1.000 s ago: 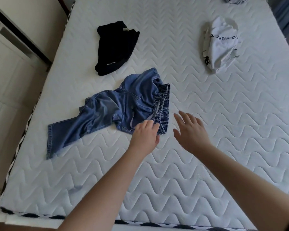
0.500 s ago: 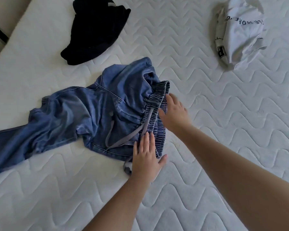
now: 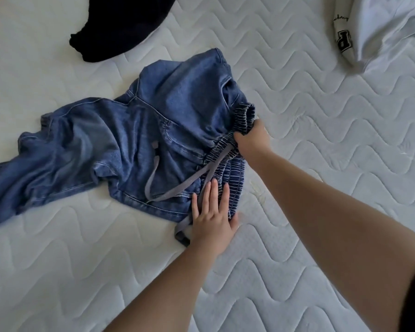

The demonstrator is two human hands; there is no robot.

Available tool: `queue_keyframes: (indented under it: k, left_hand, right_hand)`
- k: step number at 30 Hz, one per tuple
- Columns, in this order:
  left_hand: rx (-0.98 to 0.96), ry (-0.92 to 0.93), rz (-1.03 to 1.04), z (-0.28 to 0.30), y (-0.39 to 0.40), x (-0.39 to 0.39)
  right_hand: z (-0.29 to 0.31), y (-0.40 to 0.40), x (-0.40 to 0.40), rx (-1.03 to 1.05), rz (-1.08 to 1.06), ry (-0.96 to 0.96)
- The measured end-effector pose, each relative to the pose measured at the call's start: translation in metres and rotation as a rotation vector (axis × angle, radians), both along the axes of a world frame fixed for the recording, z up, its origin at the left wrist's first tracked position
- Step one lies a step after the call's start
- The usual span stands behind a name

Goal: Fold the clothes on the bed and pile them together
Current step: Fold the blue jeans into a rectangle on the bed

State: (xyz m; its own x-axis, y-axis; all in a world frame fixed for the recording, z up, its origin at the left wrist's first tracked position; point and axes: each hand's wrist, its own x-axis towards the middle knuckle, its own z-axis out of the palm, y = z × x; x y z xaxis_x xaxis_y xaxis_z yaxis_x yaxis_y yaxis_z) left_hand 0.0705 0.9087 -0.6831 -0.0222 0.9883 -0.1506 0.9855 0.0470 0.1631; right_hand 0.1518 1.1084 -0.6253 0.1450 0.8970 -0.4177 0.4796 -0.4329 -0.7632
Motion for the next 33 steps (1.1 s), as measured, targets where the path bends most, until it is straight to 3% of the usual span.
queue_keyframes:
  k: [8, 13, 17, 19, 23, 27, 29, 33]
  left_hand:
    - [-0.213, 0.126, -0.183, 0.030, -0.016, -0.001]
    - [-0.280, -0.116, -0.192, 0.065, -0.061, -0.006]
    - [-0.377, -0.345, 0.091, 0.105, -0.126, -0.005]
    - [-0.322, -0.301, 0.112, 0.130, -0.158, -0.005]
    - [-0.086, -0.058, -0.195, 0.171, -0.215, -0.008]
    - [-0.024, 0.029, -0.179, 0.210, -0.252, -0.013]
    - [-0.062, 0.076, -0.145, 0.228, -0.265, -0.014]
    - [-0.315, 0.149, 0.028, 0.252, -0.284, -0.020]
  right_hand:
    - [0.015, -0.071, 0.074, -0.078, -0.303, 0.133]
    - [0.033, -0.149, 0.128, -0.180, -0.367, 0.303]
    - [0.049, -0.233, 0.160, -0.308, -0.344, 0.339]
    - [0.058, -0.274, 0.169, -0.322, -0.352, 0.348]
    - [0.081, -0.342, 0.181, -0.284, -0.307, 0.375]
    - [0.119, -0.384, 0.186, -0.237, -0.179, 0.352]
    - [0.139, -0.398, 0.187, -0.206, -0.105, 0.312]
    - [0.174, -0.422, 0.192, -0.219, -0.010, 0.228]
